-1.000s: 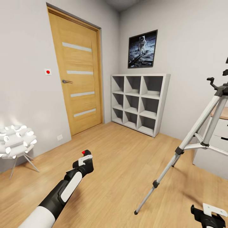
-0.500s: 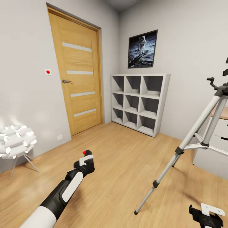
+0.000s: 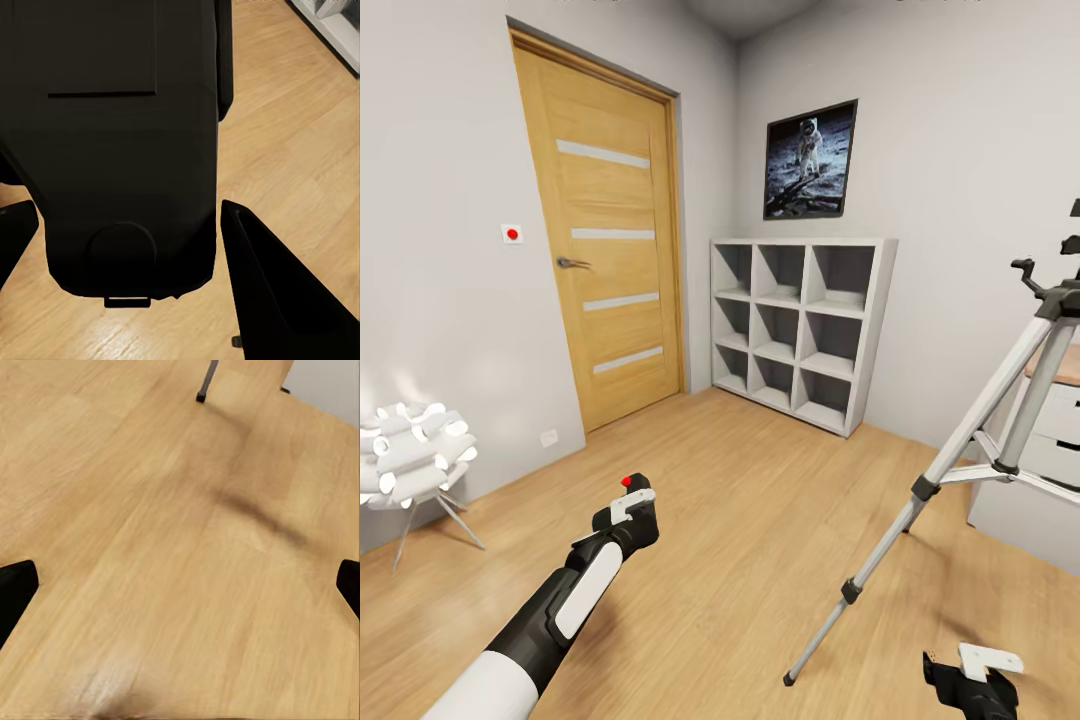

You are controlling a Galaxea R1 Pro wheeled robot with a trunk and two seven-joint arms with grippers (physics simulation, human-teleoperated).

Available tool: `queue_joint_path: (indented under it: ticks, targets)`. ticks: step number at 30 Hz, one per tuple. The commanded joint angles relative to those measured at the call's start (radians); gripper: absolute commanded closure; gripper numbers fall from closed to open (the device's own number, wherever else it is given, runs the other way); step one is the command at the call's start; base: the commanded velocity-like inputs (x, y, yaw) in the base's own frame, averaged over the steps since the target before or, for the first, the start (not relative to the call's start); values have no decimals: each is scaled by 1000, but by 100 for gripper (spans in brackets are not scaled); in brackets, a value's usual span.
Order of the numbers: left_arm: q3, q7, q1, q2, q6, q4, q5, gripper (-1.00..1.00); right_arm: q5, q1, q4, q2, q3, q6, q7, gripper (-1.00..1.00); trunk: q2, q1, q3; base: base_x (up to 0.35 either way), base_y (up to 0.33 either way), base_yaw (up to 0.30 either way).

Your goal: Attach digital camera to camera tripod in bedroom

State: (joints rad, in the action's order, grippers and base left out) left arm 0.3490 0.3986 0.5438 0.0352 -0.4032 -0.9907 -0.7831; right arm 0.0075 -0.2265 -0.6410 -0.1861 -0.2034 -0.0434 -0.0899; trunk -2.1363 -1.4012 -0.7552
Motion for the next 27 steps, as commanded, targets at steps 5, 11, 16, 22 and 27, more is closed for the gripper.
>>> queue_joint_path:
  ticks: [5, 11, 16, 22, 27]
  targets:
    - [4, 8, 1, 1, -2, -1, -7, 100, 0, -1, 46, 1, 71, -3, 42, -100, 35, 19, 15, 0, 0, 0]
    - [4, 8, 1, 2, -2, 1, -7, 100, -1, -1, 90, 2, 145, -9, 73, -100, 77, 42, 34, 0, 0, 0]
    - [4, 8, 1, 2, -2, 3, -6, 100, -2, -1, 100, 2, 165, -11, 80, -100, 112, 62, 49, 0, 0, 0]
    - [4, 8, 1, 2, -2, 4, -6, 100, -2, -1, 103, 2, 171, -13, 82, -100, 154, 85, 68, 0, 0, 0]
    - [4, 8, 1, 2, -2, 4, -6, 100, -3, -1, 104, 2, 172, -13, 82, -100, 189, 104, 84, 0, 0, 0]
